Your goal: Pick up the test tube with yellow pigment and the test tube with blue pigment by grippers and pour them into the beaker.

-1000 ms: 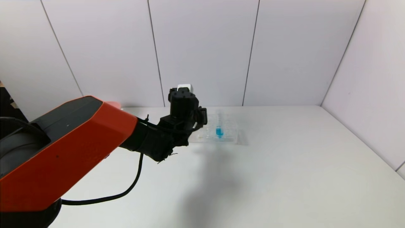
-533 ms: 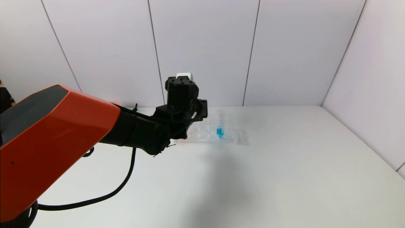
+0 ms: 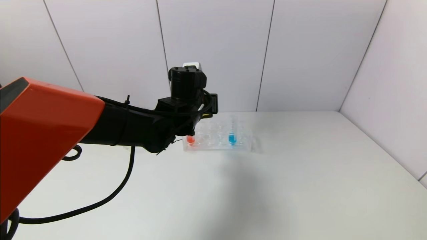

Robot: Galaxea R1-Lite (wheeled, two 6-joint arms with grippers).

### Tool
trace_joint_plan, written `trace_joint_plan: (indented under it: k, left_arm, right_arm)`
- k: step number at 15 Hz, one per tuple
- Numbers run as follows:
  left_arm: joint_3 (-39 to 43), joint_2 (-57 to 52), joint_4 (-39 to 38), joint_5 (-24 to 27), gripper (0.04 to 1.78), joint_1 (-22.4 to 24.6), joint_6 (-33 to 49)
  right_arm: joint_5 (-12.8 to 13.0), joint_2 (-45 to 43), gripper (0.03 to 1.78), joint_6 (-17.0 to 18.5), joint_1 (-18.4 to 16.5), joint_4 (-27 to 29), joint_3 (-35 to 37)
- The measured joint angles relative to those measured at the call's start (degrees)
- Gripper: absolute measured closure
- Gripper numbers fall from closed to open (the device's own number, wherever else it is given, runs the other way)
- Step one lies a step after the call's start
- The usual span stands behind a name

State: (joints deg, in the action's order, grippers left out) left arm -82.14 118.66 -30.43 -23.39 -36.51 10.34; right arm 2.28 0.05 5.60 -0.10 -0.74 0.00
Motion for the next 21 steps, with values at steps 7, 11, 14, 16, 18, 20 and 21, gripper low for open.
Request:
trace_joint_plan:
  k: [7,11,14,16,18,20,21]
  left_arm:
    - [-0.41,-8.72,7.42,0.13,1.3,0.29,-2.35]
    - [2.32,-15.75,11.67,0.68,1.3,4.32,-2.4]
    - [6.78,-21.11,12.07,2.47,1.3,10.13,-2.44]
    - [10.42,-24.73,12.15,5.64,1.3,14.96,-2.44]
    - [13.4,-27.71,12.39,8.77,1.3,20.29,-2.43]
    - [16.32,-30.27,12.5,12.59,1.3,26.28,-2.4]
    - [17.51,-31.23,12.79,14.38,1.3,28.81,-2.43]
  right_arm:
    - [0.0,0.0,0.1,0.0,0.02,0.0,0.0]
    - [0.0,0.0,0.1,-0.01,0.0,0.01,0.0]
    - [0.0,0.0,0.1,-0.01,0.0,0.0,0.0]
    - [-0.02,0.0,0.1,-0.01,0.0,0.01,0.0]
    - [-0.02,0.0,0.1,0.0,0.0,-0.02,0.0]
    - [0.0,0.0,0.1,0.0,0.0,0.01,0.0]
    - [0.0,0.0,0.1,-0.01,0.0,0.0,0.0]
